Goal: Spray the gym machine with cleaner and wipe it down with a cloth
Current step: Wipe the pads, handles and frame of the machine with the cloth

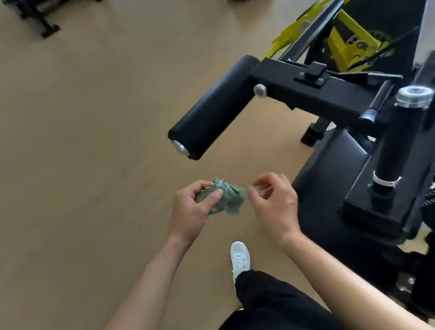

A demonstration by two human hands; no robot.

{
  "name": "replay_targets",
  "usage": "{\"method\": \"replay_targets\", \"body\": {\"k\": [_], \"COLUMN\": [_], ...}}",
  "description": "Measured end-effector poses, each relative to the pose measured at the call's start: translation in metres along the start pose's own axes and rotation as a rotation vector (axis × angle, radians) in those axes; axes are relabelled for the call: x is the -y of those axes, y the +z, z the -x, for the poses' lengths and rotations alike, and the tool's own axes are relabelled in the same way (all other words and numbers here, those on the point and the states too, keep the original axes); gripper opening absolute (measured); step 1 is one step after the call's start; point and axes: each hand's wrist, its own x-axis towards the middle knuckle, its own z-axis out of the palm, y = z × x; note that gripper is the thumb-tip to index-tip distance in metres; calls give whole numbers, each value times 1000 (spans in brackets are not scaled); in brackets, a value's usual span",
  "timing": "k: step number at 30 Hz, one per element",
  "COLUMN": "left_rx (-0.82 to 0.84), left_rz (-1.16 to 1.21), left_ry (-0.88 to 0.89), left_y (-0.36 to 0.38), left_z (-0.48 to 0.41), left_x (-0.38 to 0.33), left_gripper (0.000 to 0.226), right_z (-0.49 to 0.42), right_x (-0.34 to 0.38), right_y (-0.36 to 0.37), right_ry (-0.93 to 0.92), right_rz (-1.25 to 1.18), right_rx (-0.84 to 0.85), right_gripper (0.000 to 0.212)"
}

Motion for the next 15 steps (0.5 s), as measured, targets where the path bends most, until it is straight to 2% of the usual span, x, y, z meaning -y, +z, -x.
{"method": "replay_targets", "body": {"k": [2, 4, 7, 9, 12, 15], "left_rx": [-7, 10, 113, 170, 223, 254], "left_rz": [-129, -297, -462, -551, -641, -601], "left_ry": [1, 3, 37, 67, 86, 56], "left_y": [-15, -33, -51, -62, -73, -84], "left_z": [-23, -49, -80, -100, -123, -153], "left_x": [-6, -13, -28, -36, -40, -36], "left_gripper": [10, 20, 18, 27, 36, 37], "right_z": [-27, -56, -88, -107, -124, -149], "right_x": [14, 27, 41, 48, 46, 40], "right_y": [20, 42, 64, 73, 87, 99], "right_ry": [-36, -119, -257, -265, -206, -156], "right_rz": [-63, -71, -9, 44, 52, 104], "right_rx": [179, 331, 483, 600, 719, 693], "right_gripper": [16, 31, 53, 56, 39, 6]}}
